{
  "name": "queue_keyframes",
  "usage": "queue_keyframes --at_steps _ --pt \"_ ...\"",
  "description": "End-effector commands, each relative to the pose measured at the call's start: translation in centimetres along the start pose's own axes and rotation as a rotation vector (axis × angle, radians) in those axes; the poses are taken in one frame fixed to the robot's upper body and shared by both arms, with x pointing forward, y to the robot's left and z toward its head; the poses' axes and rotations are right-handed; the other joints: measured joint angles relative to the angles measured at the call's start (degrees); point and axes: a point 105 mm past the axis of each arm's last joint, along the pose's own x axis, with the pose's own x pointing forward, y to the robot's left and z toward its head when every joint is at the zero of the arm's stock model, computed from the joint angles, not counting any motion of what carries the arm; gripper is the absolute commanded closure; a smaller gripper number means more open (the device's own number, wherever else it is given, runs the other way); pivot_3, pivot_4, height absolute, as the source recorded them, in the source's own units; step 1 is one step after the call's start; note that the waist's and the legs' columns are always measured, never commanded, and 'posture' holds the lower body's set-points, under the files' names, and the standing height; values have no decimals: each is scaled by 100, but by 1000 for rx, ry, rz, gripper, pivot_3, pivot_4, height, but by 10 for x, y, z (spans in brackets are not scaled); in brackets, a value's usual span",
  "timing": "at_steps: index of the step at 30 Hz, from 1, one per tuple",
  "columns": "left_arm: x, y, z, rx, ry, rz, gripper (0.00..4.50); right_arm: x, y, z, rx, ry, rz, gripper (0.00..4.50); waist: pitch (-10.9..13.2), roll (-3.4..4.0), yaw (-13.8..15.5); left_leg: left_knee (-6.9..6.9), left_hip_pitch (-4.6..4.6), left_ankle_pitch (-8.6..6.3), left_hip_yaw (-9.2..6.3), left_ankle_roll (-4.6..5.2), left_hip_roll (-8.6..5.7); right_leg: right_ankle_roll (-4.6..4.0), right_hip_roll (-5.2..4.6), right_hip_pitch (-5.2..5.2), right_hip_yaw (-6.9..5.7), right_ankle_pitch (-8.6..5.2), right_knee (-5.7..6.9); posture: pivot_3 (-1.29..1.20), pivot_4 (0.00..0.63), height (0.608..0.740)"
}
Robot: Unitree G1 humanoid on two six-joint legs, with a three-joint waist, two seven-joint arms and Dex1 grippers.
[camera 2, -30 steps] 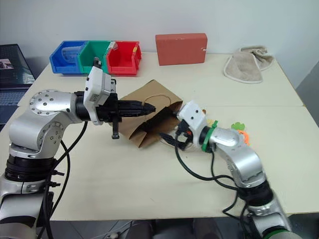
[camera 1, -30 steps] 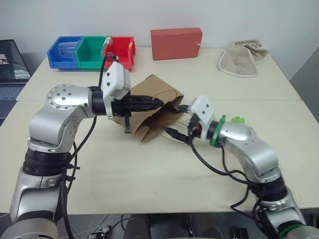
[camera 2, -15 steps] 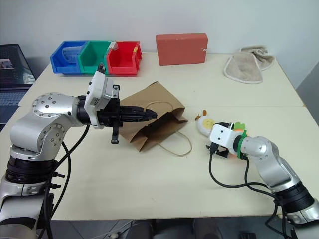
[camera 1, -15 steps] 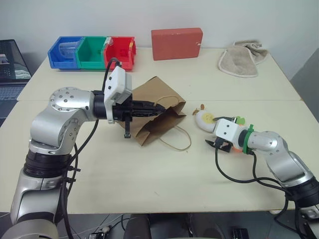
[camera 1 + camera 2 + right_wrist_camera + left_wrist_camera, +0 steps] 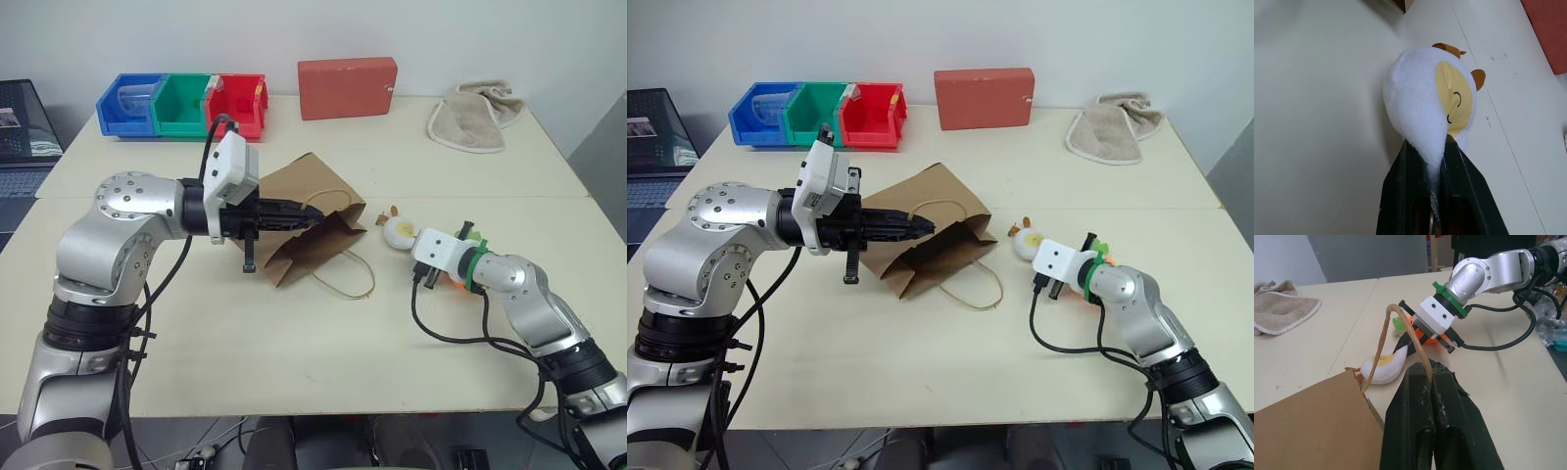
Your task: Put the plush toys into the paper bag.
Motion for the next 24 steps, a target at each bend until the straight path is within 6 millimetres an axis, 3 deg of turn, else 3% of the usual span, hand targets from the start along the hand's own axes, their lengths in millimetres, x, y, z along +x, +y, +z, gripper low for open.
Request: queue_keyframes --at_steps 1,6,8,17,20,24 --pt "-7 2 12 37 -26 22 4500 -31 1 38 26 -151 159 4465 1 2 6 -2 -3 0 -1 0 0 0 0 -1 0 0 0 0 150 740" --pt "-5 1 14 36 -34 14 4500 -54 16 65 75 -221 324 4465 1 2 36 -8 -2 -2 -8 2 1 0 1 0 -7 0 0 0 150 740" --pt "-4 -2 15 38 -37 -5 4500 -53 21 82 88 -259 332 4465 1 1 39 -5 -3 -1 -9 2 1 0 1 0 -7 0 0 0 150 740" --pt "1 -10 16 49 -32 -46 4500 7 21 112 95 -289 191 4465 0 0 5 7 -2 0 -7 1 1 0 2 0 -4 0 4 0 150 740" --pt "1 -10 16 47 -34 -45 4500 33 23 127 100 -307 154 4465 0 0 -5 4 -4 0 -8 1 2 0 2 -4 -5 0 5 0 150 740" --pt "3 -10 15 40 -40 -40 4500 52 23 148 147 -344 115 4465 0 0 -17 -3 -4 0 -10 1 4 -1 3 -7 -9 1 9 0 150 740"
